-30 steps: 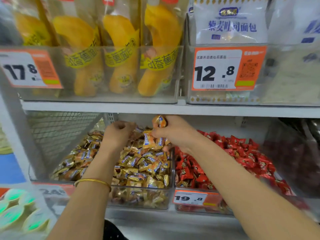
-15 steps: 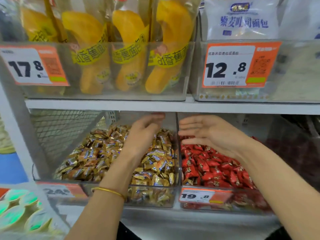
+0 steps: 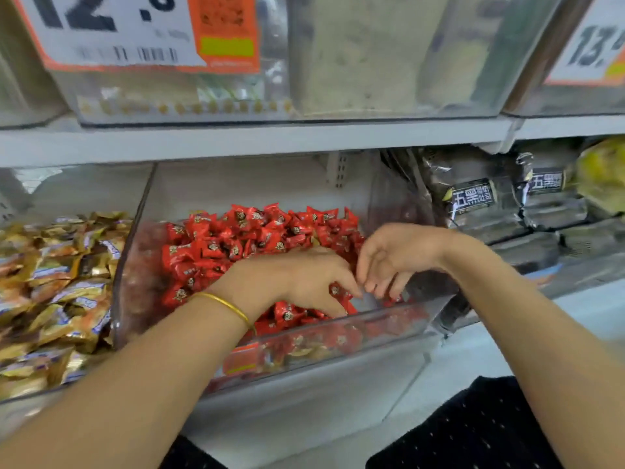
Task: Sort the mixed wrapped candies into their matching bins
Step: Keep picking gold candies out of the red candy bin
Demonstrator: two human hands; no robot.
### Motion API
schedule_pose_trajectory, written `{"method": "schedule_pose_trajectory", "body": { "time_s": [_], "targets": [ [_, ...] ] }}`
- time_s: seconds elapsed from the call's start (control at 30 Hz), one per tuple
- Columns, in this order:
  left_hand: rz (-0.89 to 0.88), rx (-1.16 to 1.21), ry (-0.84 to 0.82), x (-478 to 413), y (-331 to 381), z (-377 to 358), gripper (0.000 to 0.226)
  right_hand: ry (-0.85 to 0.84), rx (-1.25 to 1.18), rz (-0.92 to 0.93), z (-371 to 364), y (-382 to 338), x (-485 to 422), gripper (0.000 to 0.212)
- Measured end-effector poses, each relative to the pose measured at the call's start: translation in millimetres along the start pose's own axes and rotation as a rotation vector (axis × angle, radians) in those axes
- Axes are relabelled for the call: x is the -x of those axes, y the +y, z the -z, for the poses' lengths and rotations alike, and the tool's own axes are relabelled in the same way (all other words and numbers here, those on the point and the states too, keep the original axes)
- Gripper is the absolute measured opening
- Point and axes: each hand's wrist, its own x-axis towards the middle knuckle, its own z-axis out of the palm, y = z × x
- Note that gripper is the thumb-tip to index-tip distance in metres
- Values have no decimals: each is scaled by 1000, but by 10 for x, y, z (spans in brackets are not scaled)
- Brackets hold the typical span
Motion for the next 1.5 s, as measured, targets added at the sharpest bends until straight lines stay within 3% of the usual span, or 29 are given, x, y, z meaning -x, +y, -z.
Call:
{"method": "schedule_pose_trajectory", "body": {
  "time_s": [0.1, 0.2, 0.3, 0.37, 0.47, 0.57, 0.73, 0.83, 0.9, 1.03, 1.13, 1.23, 1.3, 1.5],
  "targets": [
    [147, -131, -188, -110, -66, -87, 44, -132, 114, 18, -84, 86, -109, 20],
    [221, -153, -187, -115, -214, -127, 48, -248, 217, 18, -148, 136, -184, 27],
    [265, -166, -129, -117, -320, -122, 50, -85, 384, 14, -103, 188, -258, 27],
    [288, -206, -74, -120, -338, -108, 50, 69, 219, 80, -89, 183, -265, 23],
    [296, -238, 4, -116, -367, -99, 47, -35, 17, 208, -168, 108, -238, 20],
    [269, -176, 31, -70, -368, -125, 47, -105, 277, 180, -279, 83, -295, 30],
    [241, -59, 46, 0, -298, -98, 46, -232, 491, 73, -294, 98, -348, 39],
    [245, -33, 53, 38, -271, -103, 38, -247, 565, 35, -317, 148, -368, 26],
    [264, -39, 53, 55, -275, -104, 31, -164, 565, 57, -281, 169, -312, 15],
    [314, -53, 54, 43, -274, -71, 27, 123, 264, 107, -165, 242, -214, 27],
    [303, -34, 61, 35, -260, -75, 28, 219, 113, 119, -148, 268, -232, 29],
    [277, -19, 46, 51, -256, -92, 27, 74, 270, 80, -211, 208, -226, 25],
    [289, -17, 52, 62, -259, -79, 24, -9, 324, 54, -267, 167, -256, 36],
    [282, 30, 88, 98, -267, -42, 30, -31, 567, 77, -374, 107, -415, 16]
  ]
}}
